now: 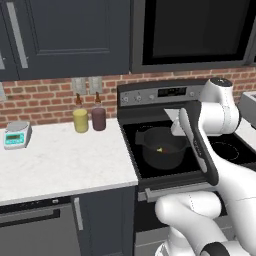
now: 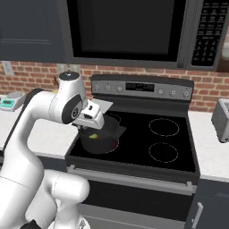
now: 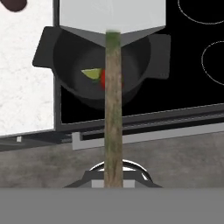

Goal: Put the lemon wedge and bell pepper in the pot. Retrieve the spatula and lightly stir the vegetables in the pot.

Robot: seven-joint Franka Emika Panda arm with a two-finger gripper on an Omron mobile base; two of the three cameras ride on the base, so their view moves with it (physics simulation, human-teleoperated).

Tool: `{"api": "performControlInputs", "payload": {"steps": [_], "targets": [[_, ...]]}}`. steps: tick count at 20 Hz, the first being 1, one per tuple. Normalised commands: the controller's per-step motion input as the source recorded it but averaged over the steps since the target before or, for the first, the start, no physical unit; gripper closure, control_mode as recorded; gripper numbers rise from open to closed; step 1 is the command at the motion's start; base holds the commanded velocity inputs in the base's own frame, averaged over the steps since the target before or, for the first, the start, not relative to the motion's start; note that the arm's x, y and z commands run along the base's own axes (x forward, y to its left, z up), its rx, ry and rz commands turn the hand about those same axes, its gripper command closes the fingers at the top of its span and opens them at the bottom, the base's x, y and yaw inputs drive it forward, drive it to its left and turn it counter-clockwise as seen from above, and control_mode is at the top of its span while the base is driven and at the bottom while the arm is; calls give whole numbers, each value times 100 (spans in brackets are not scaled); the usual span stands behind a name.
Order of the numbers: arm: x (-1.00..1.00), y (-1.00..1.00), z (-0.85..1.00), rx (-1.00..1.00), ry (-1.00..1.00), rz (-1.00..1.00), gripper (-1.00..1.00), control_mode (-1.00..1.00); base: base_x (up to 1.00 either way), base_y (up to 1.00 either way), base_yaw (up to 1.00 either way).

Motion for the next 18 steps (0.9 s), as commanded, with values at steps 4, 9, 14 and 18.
{"api": "performControlInputs", "payload": {"steps": [4,9,14,18], "targets": [[0,0,0,0,0,0,100,100,1,32,5],[0,0,0,0,0,0,100,100,1,31,4],[0,0,0,0,0,0,100,100,0,42,6],[0,0,0,0,0,0,100,100,5,43,5]]}}
